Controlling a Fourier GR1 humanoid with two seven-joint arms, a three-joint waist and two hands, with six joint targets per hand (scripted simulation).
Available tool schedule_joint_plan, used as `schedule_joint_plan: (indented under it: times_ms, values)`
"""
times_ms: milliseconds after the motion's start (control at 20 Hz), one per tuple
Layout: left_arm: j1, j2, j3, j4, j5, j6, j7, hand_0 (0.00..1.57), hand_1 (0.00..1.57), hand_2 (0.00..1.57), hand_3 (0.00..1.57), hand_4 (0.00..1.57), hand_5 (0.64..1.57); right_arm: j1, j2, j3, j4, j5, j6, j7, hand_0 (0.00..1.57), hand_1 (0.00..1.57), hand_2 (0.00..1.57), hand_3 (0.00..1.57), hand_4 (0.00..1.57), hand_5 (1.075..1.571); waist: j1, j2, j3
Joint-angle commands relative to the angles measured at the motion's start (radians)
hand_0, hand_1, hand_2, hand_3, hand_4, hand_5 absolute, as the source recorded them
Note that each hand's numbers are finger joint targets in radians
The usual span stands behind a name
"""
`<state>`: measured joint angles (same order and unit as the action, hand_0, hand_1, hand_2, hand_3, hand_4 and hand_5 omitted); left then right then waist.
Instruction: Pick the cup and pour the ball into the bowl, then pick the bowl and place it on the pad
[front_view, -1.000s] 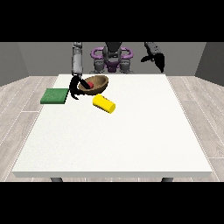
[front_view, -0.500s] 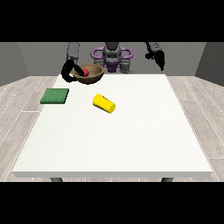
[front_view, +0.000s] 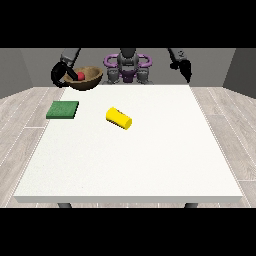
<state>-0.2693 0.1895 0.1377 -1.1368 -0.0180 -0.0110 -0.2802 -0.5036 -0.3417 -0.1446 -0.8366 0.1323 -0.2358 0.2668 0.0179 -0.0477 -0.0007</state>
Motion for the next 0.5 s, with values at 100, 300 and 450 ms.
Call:
schedule_joint_plan:
  times_ms: [100,300,450]
  values:
    - [-0.030,0.060,0.059,-0.027,0.065,-0.068,-0.013,0.00,0.00,0.00,0.00,1.22,1.481,0.010,-0.146,-0.088,0.028,-0.042,0.100,-0.095,1.57,1.57,1.57,0.47,0.83,1.570,0.031,0.103,0.0010]
    - [-0.044,0.215,0.186,-0.053,0.173,-0.183,-0.018,0.00,0.00,0.00,0.00,1.32,1.546,0.056,-0.232,-0.182,0.079,-0.102,0.147,-0.207,1.57,1.57,1.57,0.00,0.92,1.571,0.072,0.153,0.0017]
    - [-0.078,0.332,0.295,0.026,0.252,-0.278,-0.076,0.00,0.00,0.00,0.00,1.30,1.571,0.027,-0.210,-0.179,0.066,-0.095,0.111,-0.214,1.57,1.57,1.57,0.00,0.86,1.570,0.083,0.221,0.0004]
